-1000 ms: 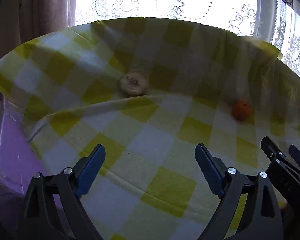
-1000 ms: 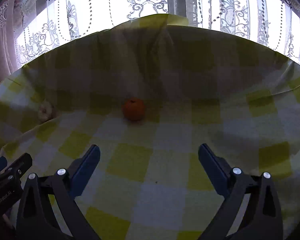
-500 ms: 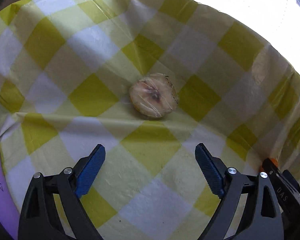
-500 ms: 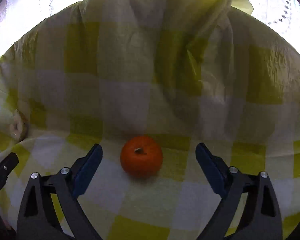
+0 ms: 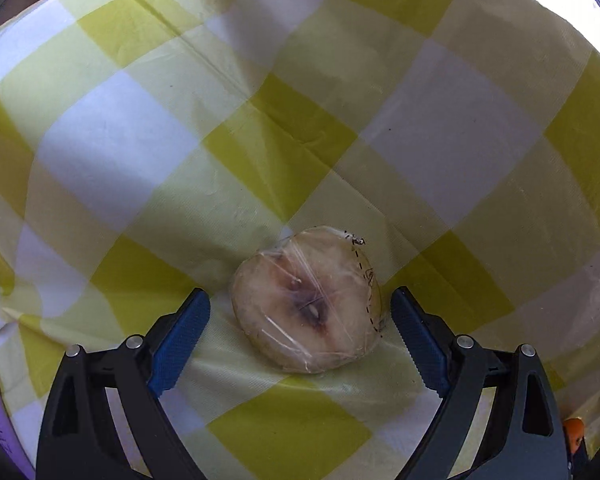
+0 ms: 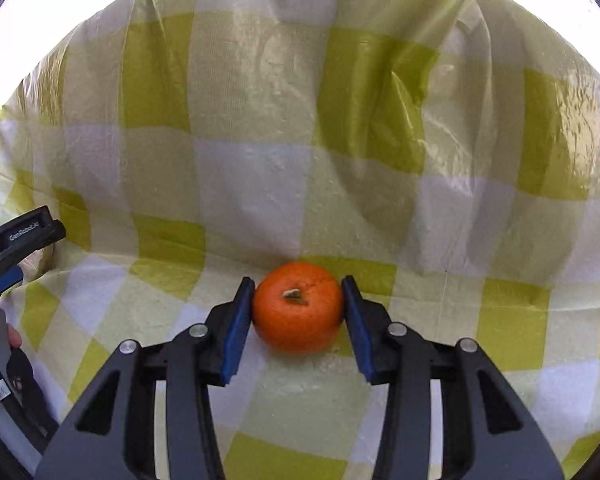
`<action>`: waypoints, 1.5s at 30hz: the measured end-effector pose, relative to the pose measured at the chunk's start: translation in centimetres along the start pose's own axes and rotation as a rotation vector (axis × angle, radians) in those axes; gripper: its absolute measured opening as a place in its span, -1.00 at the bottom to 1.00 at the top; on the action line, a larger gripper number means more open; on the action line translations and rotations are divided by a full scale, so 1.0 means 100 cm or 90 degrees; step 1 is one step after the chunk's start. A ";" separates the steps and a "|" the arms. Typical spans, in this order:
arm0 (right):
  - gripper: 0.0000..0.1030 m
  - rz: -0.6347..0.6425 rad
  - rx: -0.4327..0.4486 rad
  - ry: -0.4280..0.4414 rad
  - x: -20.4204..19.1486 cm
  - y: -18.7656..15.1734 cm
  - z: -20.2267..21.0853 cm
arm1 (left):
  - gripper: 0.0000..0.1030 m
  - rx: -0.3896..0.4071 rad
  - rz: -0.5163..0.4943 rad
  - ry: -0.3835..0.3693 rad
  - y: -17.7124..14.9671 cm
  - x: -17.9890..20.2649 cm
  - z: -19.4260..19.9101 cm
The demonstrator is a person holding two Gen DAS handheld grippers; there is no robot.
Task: Organize fruits
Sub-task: 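Grasp the orange with the right gripper while the left grasps the bagged pale fruit, then carry the orange and the bagged pale fruit over the box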
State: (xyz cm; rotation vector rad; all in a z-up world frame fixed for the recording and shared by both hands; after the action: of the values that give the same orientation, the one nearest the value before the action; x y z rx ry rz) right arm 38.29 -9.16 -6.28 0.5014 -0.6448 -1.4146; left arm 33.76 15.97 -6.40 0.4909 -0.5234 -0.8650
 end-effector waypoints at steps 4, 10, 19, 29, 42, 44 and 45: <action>-0.13 0.000 -0.001 -0.001 0.008 -0.003 0.002 | 0.38 0.008 -0.013 0.000 0.002 0.003 0.002; -0.13 -0.003 -0.006 0.002 0.012 -0.011 0.001 | 0.13 0.058 -0.036 -0.058 -0.009 0.016 0.031; -0.15 -0.015 -0.009 -0.008 0.030 -0.009 -0.009 | 0.13 0.096 -0.060 -0.119 -0.049 0.023 0.084; -0.15 -0.105 0.041 -0.002 0.067 -0.005 0.007 | 0.13 0.071 -0.074 -0.161 -0.096 -0.001 0.113; -0.15 -0.107 0.036 0.051 0.073 -0.072 0.097 | 0.13 0.060 -0.144 -0.199 -0.147 0.000 0.147; -0.15 -0.108 0.041 0.054 0.071 -0.092 0.119 | 0.13 0.062 -0.156 -0.204 -0.156 -0.001 0.156; -0.15 -0.106 0.045 0.053 0.069 -0.103 0.129 | 0.13 0.063 -0.161 -0.207 -0.160 -0.001 0.160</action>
State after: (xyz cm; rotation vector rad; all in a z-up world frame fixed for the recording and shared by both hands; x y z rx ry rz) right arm 22.28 -16.36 -2.95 0.6794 -0.5984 -1.5219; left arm 14.64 4.11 -3.71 0.5169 -0.8165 -1.1758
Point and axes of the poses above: each gripper's, at about its wrist camera, not at the fingertips, and z roughly against the way its jaws point, x to its right, y to its top, the point moved 10 cm from there along -z, roughly the way its jaws point, and after that the axes turned 10 degrees about -y, right-handed, at the moved point
